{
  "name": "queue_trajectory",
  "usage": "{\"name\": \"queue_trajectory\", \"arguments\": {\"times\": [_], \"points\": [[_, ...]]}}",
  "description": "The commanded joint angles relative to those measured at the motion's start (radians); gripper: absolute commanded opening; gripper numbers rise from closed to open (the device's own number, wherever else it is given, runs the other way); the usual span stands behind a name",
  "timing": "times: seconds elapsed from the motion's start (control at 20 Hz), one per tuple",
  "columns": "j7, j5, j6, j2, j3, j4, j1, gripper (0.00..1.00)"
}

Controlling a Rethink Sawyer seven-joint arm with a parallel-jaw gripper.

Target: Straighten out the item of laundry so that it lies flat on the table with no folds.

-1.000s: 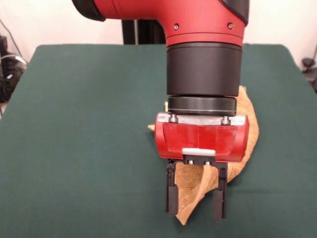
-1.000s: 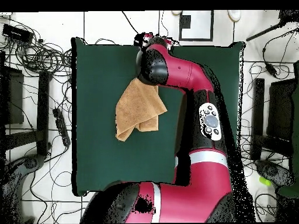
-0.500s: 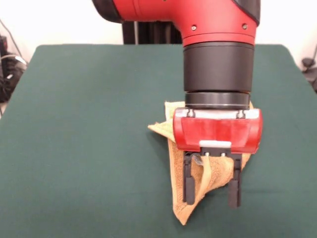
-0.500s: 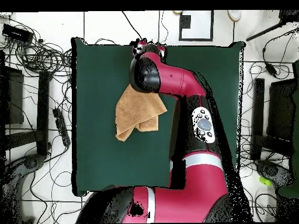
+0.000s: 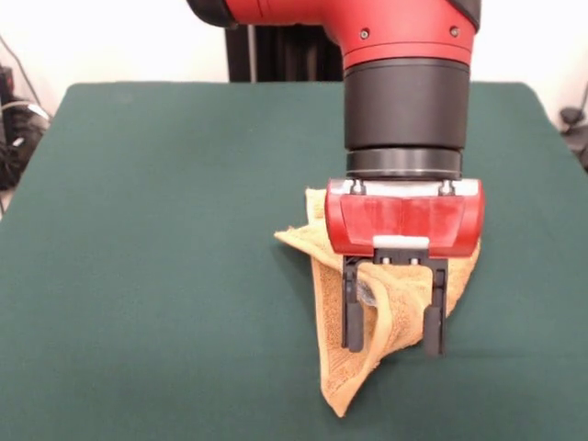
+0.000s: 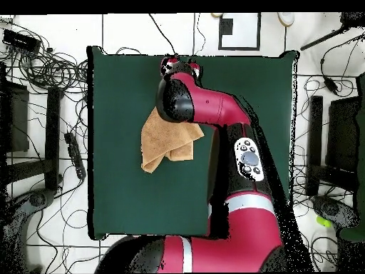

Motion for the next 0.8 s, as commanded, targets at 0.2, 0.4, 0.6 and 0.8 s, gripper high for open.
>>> {"name": "queue_trajectory", "arguments": {"times": [0.2, 0.4, 0.6, 0.8], "points": [[0.121, -0.036, 0.064, -0.012, 0.080, 0.232, 0.004, 1.00], [0.116, -0.027, 0.101, -0.009, 0.065, 0.246, 0.013, 1.00], [0.113, -0.016, 0.132, -0.004, 0.056, 0.251, 0.020, 1.00], [0.087, 0.009, 0.264, 0.010, 0.045, 0.228, 0.024, 1.00]]}}
